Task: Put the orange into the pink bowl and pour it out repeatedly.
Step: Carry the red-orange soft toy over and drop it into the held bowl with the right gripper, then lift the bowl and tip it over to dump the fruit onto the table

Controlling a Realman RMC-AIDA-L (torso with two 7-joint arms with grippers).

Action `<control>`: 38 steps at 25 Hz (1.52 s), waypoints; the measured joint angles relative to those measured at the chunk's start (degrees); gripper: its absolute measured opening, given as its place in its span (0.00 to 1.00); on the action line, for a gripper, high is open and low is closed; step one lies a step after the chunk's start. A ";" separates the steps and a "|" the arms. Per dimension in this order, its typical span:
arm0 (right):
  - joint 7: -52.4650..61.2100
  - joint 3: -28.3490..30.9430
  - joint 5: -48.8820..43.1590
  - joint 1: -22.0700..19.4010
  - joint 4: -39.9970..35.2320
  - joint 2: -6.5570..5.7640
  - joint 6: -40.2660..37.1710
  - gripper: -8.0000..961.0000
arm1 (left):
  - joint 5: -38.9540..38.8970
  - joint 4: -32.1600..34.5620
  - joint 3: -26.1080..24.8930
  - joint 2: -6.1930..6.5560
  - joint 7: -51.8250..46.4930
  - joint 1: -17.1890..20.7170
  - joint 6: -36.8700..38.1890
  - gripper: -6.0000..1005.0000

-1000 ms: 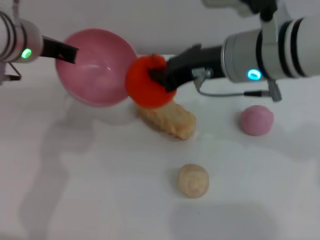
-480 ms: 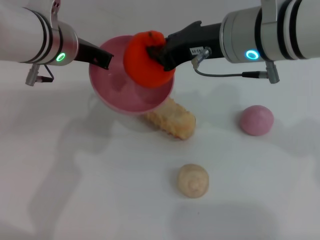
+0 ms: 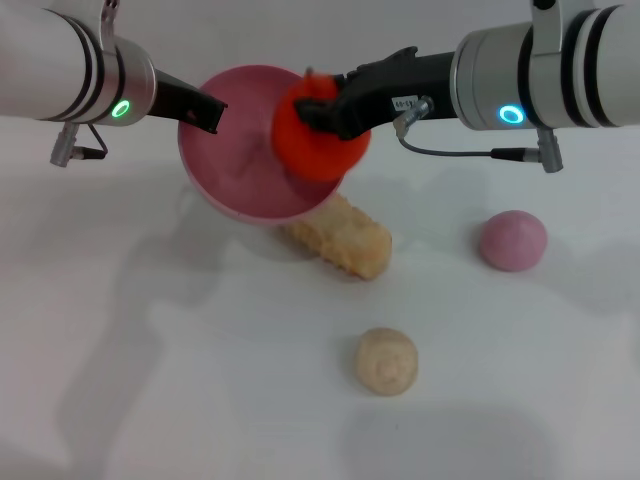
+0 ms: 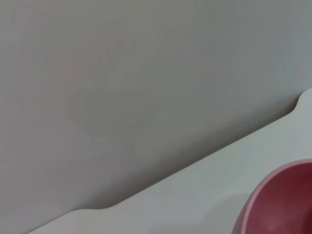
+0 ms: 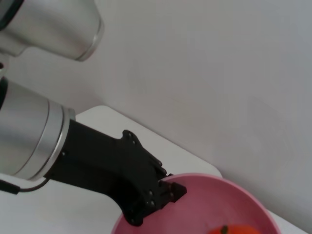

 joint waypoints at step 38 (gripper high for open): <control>4.96 17.78 -15.61 -14.66 6.62 -0.17 -10.47 0.66 | 43.46 5.12 37.21 -0.45 2.74 4.32 3.72 0.07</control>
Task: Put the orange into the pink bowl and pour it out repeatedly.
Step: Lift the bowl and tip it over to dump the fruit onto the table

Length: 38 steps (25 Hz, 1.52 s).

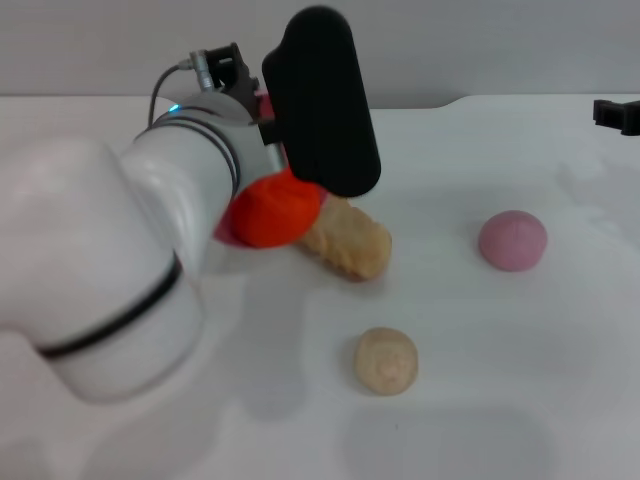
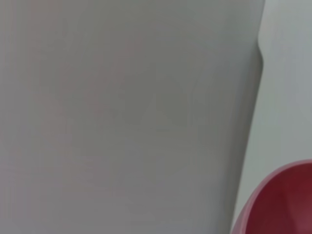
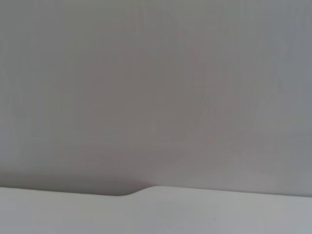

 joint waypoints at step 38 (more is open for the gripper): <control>-0.27 -0.47 -0.14 4.15 2.93 -0.18 0.52 0.66 | 35.02 -7.16 18.38 -0.01 14.54 6.89 2.10 0.07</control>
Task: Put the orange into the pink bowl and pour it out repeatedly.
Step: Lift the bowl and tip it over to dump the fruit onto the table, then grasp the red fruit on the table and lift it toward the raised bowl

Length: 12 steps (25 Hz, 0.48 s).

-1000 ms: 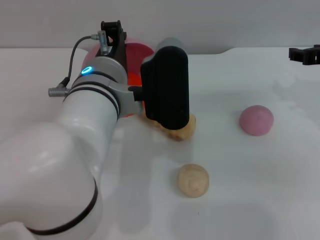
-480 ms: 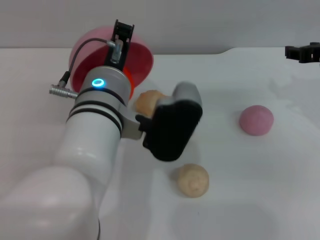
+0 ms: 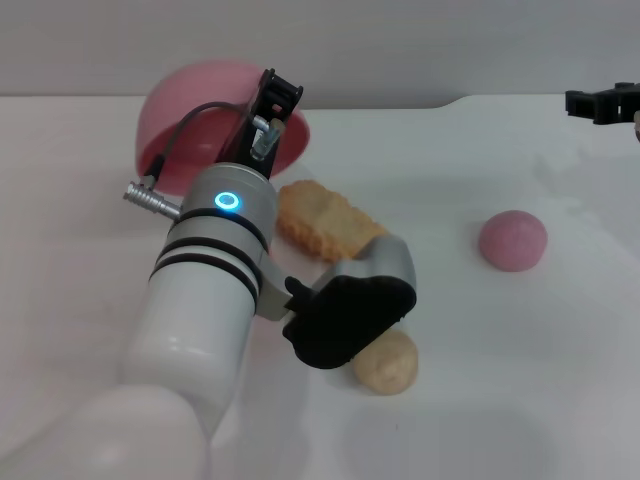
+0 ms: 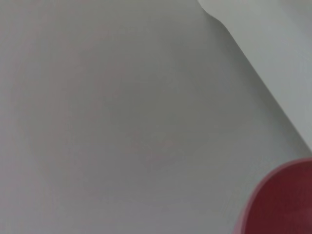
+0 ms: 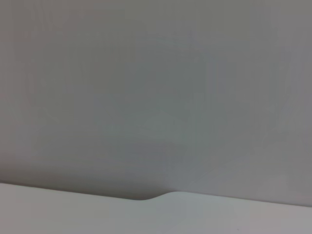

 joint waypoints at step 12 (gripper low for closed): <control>-0.03 -0.19 0.02 0.96 1.52 0.12 0.07 0.66 | -15.65 6.56 -13.61 -0.30 -26.15 -3.82 -0.30 0.07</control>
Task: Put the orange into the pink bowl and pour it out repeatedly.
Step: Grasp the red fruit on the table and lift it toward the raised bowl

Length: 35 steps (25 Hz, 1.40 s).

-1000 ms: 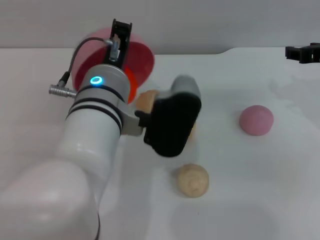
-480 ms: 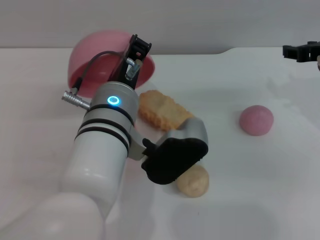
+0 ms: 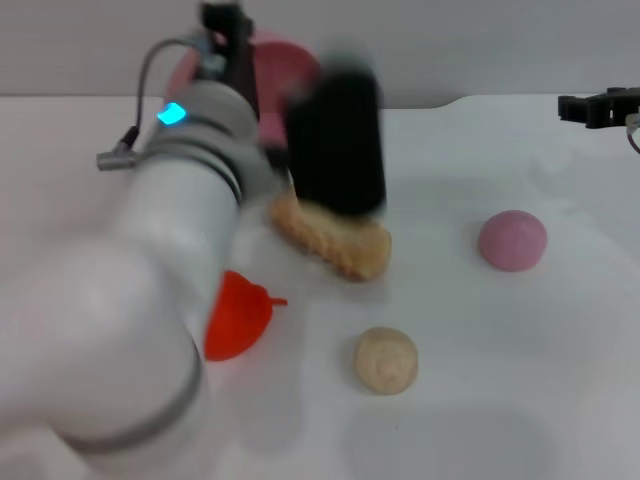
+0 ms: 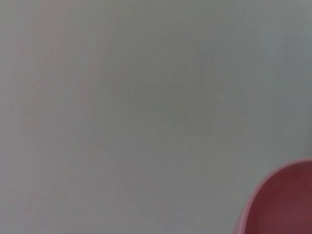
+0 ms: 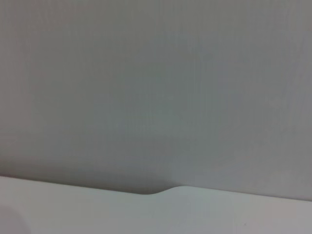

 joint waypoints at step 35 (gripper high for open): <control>-6.83 -23.78 35.65 17.78 19.30 0.43 -3.34 0.67 | -41.82 -2.20 -46.42 1.07 -2.00 -3.31 -12.92 0.08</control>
